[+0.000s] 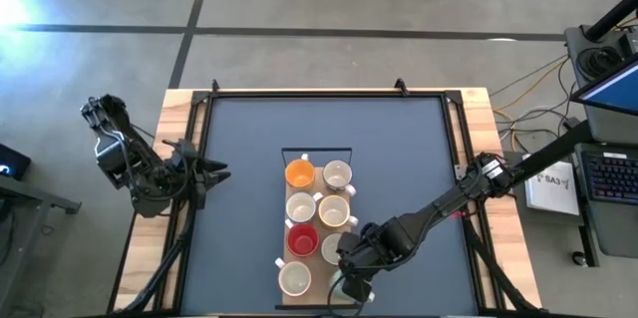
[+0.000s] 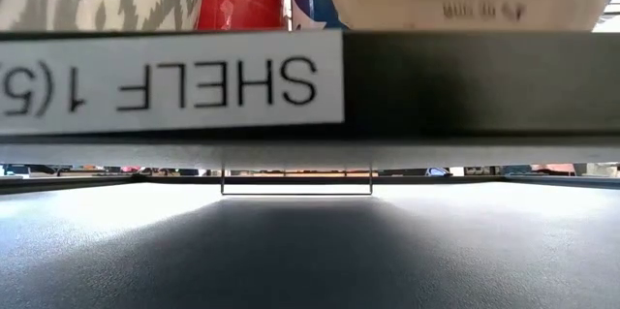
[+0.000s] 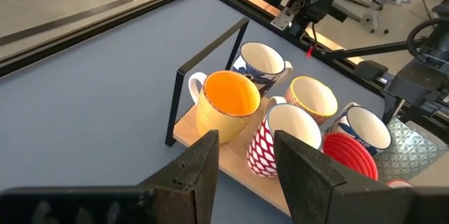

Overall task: Place coffee mugs
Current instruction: Put the light blue mug on the shelf

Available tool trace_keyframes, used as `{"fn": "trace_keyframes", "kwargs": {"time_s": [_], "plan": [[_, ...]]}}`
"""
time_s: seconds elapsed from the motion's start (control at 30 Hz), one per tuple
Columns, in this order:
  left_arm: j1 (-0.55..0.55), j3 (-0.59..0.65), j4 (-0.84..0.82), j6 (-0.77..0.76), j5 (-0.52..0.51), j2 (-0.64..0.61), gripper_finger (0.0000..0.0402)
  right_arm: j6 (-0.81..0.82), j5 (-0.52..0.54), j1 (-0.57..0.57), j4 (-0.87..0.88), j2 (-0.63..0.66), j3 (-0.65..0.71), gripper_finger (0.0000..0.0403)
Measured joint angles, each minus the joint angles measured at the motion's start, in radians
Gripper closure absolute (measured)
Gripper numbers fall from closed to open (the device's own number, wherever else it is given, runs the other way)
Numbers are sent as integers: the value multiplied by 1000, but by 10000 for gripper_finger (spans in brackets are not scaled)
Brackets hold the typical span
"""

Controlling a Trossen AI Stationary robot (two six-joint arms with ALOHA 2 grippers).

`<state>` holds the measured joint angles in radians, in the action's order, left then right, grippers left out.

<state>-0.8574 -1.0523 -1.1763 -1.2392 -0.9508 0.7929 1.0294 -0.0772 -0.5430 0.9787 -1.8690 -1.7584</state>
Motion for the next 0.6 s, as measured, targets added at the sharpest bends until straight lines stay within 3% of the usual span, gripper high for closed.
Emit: {"fn": "trace_keyframes", "kwargs": {"time_s": [0.17,0.6], "plan": [[0,0,1,0,0,0,281,0,0,0,1,0,0,354],[0,0,2,0,0,0,281,-21,-33,0,-27,0,0,349]]}}
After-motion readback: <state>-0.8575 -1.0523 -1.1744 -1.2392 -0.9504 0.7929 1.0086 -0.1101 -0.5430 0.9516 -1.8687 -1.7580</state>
